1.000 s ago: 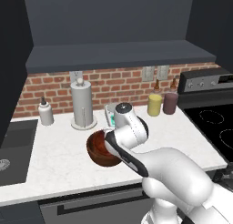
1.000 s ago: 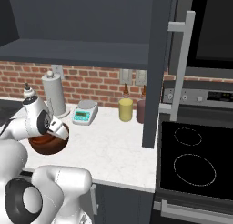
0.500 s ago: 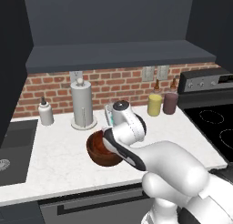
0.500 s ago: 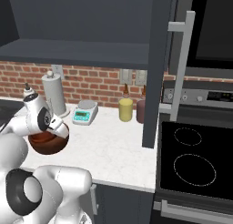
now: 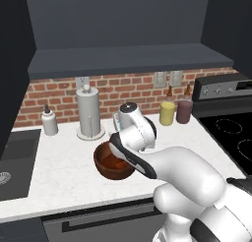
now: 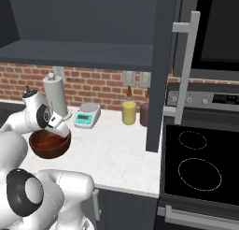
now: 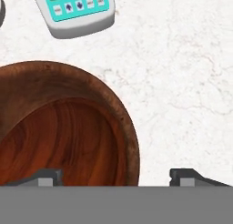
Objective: Pick up the bowls on the counter and stack them on top of one another in the open cabinet. Place the smaller bowl on top of the larger bowl.
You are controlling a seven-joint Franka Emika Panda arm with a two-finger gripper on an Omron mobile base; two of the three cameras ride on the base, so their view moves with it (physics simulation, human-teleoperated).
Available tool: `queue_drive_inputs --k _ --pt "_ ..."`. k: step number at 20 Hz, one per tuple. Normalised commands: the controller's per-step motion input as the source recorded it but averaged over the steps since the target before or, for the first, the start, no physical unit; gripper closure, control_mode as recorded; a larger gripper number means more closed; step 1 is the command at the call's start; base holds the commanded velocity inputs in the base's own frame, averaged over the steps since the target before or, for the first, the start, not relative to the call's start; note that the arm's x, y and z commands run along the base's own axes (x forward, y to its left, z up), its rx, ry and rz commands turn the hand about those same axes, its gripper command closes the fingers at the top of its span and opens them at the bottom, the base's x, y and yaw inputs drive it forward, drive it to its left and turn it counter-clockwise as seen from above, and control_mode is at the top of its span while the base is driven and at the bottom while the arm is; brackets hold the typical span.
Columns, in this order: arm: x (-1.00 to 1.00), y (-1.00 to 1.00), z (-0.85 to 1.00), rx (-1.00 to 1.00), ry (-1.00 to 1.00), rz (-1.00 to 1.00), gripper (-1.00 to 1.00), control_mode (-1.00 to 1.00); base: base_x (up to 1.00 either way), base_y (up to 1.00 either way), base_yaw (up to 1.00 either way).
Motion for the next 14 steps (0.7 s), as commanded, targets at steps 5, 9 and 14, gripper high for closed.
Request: queue_drive_inputs --k 5,9,14 --pt "-0.06 0.0 0.19 0.0 0.0 0.0 -1.0 -1.0 0.0 0.0 0.0" --pt "-0.22 -0.16 0.07 0.05 -0.01 0.0 -1.0 -1.0 0.0 0.0 0.0" --pt "-0.01 -0.41 0.0 0.09 0.0 0.06 -1.0 -1.0 0.0 0.0 0.0"
